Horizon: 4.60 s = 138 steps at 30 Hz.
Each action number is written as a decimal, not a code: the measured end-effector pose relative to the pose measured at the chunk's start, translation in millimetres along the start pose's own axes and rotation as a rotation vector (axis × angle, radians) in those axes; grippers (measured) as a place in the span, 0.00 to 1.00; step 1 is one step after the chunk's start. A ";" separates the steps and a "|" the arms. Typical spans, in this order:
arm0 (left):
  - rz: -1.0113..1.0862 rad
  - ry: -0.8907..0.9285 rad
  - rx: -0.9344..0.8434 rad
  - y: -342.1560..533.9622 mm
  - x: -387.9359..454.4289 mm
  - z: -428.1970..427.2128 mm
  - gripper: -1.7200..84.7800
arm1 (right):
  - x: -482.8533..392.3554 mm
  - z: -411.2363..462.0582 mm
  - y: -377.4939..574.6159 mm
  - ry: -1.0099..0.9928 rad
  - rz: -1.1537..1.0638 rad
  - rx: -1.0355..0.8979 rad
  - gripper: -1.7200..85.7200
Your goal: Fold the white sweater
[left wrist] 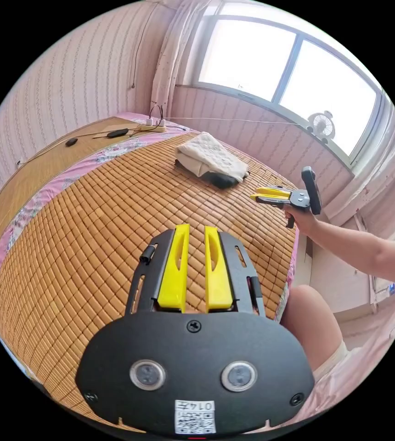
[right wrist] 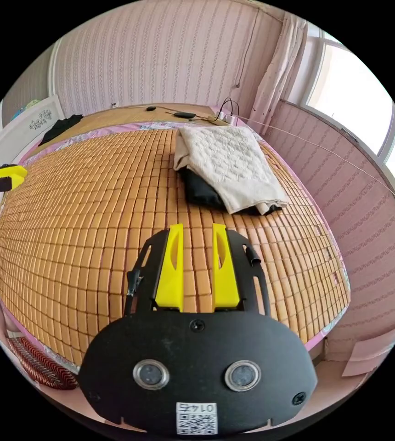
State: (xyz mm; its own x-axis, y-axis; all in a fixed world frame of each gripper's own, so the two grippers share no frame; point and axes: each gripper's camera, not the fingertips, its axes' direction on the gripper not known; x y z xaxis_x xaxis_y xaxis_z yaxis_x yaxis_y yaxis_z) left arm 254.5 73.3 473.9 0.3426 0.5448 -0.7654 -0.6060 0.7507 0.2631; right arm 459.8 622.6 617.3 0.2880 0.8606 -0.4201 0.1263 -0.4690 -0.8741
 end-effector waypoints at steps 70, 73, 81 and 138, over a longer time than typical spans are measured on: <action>-0.796 -0.396 -0.186 511.7 -109.8 -417.8 0.10 | -363.3 -4.0 106.8 -0.904 -0.188 -0.637 0.04; -0.747 -0.398 -0.187 498.5 -110.0 -420.6 0.10 | -322.2 -25.8 84.2 -0.940 -0.105 -0.446 0.03; -0.587 -0.309 -0.195 438.3 -94.2 -399.8 0.11 | -196.3 -65.5 110.3 -0.566 0.123 -0.262 0.05; -0.057 -0.249 -0.222 281.0 58.1 -403.2 0.13 | -310.8 -144.1 79.3 -0.513 -0.156 -0.089 0.04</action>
State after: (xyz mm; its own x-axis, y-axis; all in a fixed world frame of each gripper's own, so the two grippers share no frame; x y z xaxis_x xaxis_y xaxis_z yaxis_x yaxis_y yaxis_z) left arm -185.4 165.2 266.5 0.5286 0.5994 -0.6011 -0.7132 0.6976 0.0684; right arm 517.1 289.3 713.7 -0.2385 0.8973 -0.3715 0.2169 -0.3236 -0.9210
